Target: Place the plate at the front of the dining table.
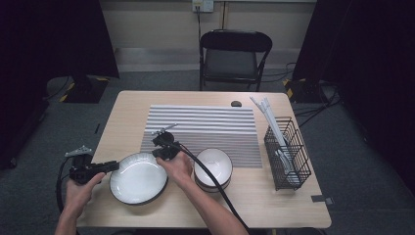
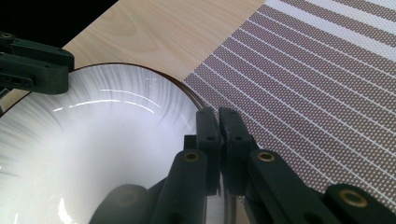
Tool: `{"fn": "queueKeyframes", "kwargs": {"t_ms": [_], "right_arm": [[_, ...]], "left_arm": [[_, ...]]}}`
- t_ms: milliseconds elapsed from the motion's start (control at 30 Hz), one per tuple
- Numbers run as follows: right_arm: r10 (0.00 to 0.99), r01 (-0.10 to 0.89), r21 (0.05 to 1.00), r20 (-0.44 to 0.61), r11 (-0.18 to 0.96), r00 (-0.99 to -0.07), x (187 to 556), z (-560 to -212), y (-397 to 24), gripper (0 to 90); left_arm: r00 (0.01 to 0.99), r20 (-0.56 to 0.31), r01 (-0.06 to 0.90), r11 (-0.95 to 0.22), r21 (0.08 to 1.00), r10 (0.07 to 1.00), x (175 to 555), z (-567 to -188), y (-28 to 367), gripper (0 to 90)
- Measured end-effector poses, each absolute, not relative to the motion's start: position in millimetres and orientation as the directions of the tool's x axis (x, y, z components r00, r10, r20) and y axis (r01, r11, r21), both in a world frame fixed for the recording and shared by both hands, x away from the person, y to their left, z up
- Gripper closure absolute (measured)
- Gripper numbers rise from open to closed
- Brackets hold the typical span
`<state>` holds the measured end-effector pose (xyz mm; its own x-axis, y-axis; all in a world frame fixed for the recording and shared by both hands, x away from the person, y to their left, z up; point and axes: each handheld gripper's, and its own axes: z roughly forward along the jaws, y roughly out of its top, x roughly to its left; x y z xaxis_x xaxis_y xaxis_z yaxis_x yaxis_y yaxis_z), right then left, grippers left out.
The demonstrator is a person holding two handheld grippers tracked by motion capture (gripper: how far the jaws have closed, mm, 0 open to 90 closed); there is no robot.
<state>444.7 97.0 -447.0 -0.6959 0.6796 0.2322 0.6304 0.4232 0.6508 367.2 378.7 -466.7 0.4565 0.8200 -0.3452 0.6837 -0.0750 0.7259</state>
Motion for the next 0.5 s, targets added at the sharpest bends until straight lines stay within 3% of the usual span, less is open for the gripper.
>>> {"fn": "queueKeyframes", "kwargs": {"t_ms": [500], "right_arm": [[0.662, 0.615, 0.65, 0.223, 0.446, -0.716, 440.7, -447.9, 98.0, 88.3]], "left_arm": [[0.463, -0.345, 0.684, -0.082, 0.724, 0.817, 366.8, -466.5, 377.8, 79.5]]}}
